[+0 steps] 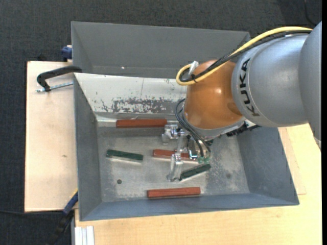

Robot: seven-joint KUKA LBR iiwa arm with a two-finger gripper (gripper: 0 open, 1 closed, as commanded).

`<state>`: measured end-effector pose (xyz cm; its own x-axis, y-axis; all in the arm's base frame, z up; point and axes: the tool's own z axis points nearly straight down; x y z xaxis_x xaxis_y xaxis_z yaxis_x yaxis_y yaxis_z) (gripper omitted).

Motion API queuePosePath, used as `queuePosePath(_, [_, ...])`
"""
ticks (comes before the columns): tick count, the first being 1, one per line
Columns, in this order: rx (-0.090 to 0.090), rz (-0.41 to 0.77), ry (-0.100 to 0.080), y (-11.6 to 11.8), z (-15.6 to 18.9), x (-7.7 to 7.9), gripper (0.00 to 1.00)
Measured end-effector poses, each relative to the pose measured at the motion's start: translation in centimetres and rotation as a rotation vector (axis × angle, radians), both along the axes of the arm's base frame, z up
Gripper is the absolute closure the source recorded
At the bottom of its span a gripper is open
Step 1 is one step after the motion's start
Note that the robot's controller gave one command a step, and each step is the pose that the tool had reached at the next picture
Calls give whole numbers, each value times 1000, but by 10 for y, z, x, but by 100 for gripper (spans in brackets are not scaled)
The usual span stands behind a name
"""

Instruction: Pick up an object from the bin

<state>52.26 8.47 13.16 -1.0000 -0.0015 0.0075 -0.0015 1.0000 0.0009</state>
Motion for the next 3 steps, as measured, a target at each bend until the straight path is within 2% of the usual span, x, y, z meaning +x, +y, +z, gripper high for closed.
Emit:
queuePosePath(1, [4, -12, -18, -10, -12, 6, 0])
queuePosePath(2, [-2, -56, -2, -44, -64, 5, 0])
queuePosePath(3, [1, -84, -12, -37, -61, 13, 0])
